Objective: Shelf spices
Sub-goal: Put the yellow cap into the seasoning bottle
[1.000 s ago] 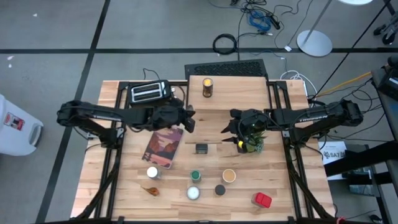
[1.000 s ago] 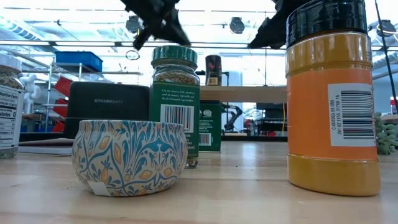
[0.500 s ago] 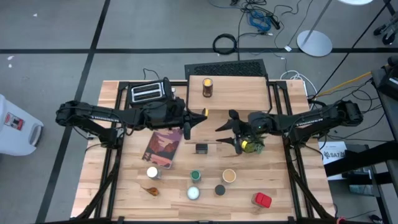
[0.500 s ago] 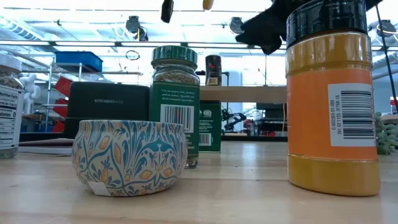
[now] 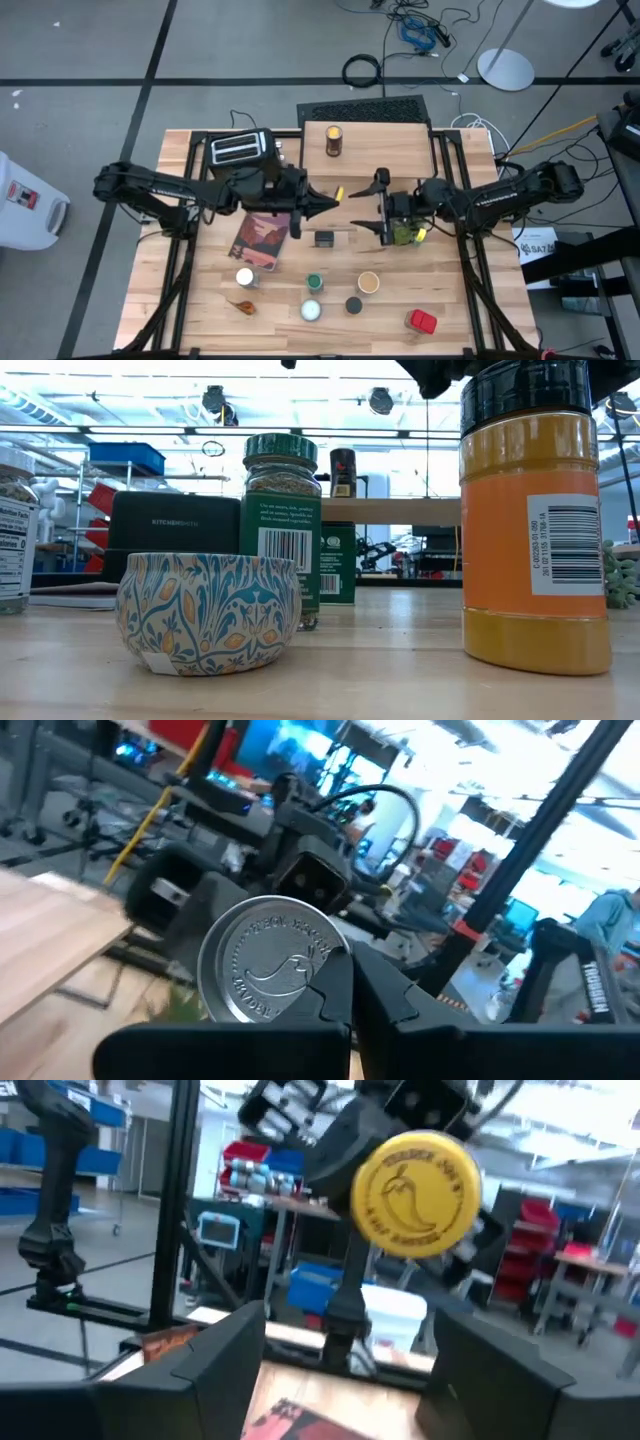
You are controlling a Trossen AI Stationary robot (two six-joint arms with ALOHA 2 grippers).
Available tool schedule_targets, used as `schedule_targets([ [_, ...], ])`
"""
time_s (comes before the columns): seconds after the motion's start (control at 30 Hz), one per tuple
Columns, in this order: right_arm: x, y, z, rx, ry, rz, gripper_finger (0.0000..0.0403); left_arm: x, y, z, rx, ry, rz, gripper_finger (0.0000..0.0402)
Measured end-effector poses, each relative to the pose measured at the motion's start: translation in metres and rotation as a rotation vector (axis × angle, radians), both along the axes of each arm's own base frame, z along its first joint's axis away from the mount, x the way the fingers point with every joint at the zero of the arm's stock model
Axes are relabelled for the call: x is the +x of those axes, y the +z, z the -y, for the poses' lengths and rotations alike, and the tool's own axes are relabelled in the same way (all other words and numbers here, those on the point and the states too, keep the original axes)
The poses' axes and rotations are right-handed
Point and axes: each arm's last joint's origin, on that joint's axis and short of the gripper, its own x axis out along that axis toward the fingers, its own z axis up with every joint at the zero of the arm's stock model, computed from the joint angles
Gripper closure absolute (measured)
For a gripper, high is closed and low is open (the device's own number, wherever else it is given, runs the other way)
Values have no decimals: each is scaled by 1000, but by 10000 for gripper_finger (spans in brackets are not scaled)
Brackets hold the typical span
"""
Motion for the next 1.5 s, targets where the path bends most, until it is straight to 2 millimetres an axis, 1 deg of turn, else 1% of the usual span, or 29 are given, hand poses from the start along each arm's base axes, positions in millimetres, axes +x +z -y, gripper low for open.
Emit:
schedule_targets([
  [0.23, -1, 6, 1, -38, -62, 62, 112, 13, -6, 1, 19, -1, 65, 402],
  [0.5, -3, 11, -5, -148, -137, 120, 112, 23, -12, 1, 27, 27, 130, 402],
  [0.73, -4, 15, -3, -108, -138, 156, 112, 24, -12, 1, 25, 26, 149, 402],
  [0.9, -4, 16, -3, -184, -164, 167, 112, 24, -12, 2, 20, 19, 148, 402],
  [1.07, -7, 23, -2, -157, -167, 243, 112, 24, -12, 2, 18, 13, 146, 402],
  [1.2, -7, 21, -2, -189, -174, 216, 112, 24, -12, 2, 18, 13, 146, 402],
  [1.33, -5, 15, -2, -180, -202, 151, 112, 24, -12, 2, 18, 13, 146, 402],
  [1.5, -5, 15, -1, -170, -224, 147, 112, 24, -12, 1, 15, 29, 144, 402],
])
